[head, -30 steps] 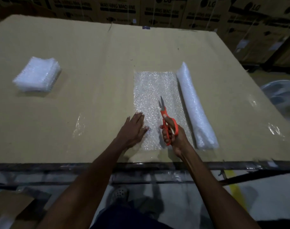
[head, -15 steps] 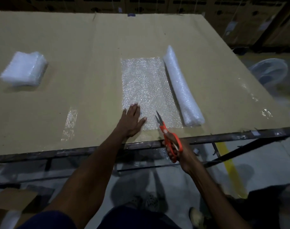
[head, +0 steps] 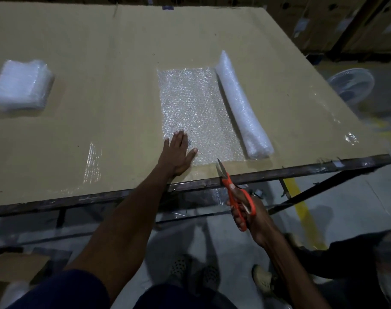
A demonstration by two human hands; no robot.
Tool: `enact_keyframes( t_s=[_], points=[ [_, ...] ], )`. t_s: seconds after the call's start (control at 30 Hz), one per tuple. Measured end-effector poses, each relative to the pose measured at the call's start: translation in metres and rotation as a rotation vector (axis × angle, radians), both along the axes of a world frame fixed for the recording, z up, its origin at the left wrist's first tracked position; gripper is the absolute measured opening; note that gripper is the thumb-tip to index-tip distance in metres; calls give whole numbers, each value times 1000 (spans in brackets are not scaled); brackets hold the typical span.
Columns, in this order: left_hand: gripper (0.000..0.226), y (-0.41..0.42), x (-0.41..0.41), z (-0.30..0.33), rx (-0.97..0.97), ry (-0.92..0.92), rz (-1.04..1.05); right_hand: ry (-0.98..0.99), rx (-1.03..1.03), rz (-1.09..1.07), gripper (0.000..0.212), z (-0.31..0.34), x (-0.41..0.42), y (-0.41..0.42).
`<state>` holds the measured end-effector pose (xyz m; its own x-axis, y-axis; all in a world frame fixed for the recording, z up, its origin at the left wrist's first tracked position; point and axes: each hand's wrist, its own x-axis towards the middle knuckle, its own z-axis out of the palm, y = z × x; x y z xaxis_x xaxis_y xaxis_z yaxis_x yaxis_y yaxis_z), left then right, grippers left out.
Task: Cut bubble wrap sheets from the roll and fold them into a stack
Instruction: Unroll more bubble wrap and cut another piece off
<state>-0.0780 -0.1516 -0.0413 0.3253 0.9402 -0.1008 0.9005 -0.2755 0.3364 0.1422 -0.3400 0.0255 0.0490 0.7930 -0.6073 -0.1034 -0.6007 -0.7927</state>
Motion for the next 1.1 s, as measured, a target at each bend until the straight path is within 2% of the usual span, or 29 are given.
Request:
enact_keyframes(
  t_s=[0.4,0.8,0.97,1.1],
  points=[
    [78,16,14,-2,21,-40,40,-16,-44,-21,90,7,0,8],
    [76,12,14,-6,89,-43,55,-34,-63,-76,54,3,-8,22],
    [76,12,13,-7,84,-52,58,-60,-32,-100,77,-2,-8,17],
    [76,12,13,-8,84,-39,55,-51,-29,-93,79,-1,-12,20]
  ],
)
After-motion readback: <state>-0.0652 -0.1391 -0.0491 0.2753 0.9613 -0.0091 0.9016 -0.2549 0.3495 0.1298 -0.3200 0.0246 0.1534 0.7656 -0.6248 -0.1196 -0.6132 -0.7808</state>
